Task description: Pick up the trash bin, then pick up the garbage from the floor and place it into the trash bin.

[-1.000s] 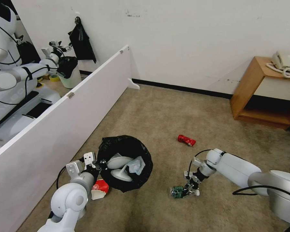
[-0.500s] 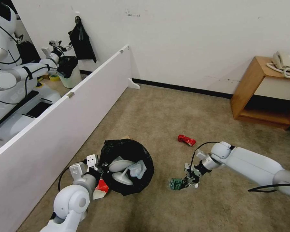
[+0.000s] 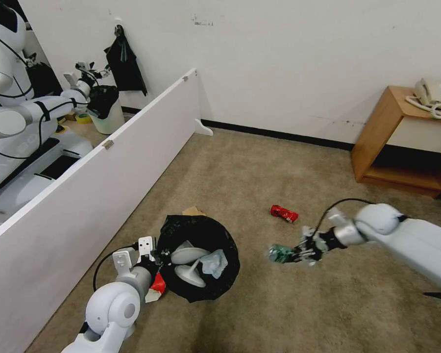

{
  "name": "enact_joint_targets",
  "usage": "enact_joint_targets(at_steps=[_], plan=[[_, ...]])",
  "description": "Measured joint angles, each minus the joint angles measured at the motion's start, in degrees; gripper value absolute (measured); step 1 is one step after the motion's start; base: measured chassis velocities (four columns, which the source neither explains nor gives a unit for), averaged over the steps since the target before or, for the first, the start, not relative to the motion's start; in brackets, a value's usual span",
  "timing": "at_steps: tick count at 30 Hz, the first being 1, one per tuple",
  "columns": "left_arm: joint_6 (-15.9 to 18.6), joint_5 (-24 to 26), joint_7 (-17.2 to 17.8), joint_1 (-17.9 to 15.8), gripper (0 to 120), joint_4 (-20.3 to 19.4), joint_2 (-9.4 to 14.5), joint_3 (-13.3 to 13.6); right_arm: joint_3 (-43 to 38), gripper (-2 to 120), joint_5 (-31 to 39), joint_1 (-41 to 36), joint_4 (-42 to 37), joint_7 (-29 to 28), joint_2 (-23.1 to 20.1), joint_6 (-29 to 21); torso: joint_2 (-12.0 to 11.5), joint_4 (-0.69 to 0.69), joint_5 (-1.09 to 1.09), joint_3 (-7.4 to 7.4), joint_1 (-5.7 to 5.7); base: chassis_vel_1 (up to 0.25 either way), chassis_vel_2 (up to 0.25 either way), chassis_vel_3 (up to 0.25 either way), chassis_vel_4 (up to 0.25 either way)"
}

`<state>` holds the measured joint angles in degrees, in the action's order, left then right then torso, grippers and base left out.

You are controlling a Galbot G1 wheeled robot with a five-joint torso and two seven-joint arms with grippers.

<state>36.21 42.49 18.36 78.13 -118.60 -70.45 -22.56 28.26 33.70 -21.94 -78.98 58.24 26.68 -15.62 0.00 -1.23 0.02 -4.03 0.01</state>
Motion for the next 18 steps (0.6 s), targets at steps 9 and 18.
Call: enact_joint_targets(at_steps=[9,18], plan=[[0.13,-0.3,0.13,-0.06,0,-0.91,1.75,0.7,-10.94,21,1.64,-5.19,-5.02,-2.98,-9.29,0.0,0.0,-0.01,-0.03,0.0,0.0,0.0,0.0,0.0,0.0],[0.31,-0.25,0.35,-0.02,0,-1.74,1.9,1.01,-14.61,21,7.86,-3.3,-9.43,-8.48,-9.7,-0.83,0.0,0.03,-0.02,0.0,0.0,0.0,0.0,0.0,0.0]])
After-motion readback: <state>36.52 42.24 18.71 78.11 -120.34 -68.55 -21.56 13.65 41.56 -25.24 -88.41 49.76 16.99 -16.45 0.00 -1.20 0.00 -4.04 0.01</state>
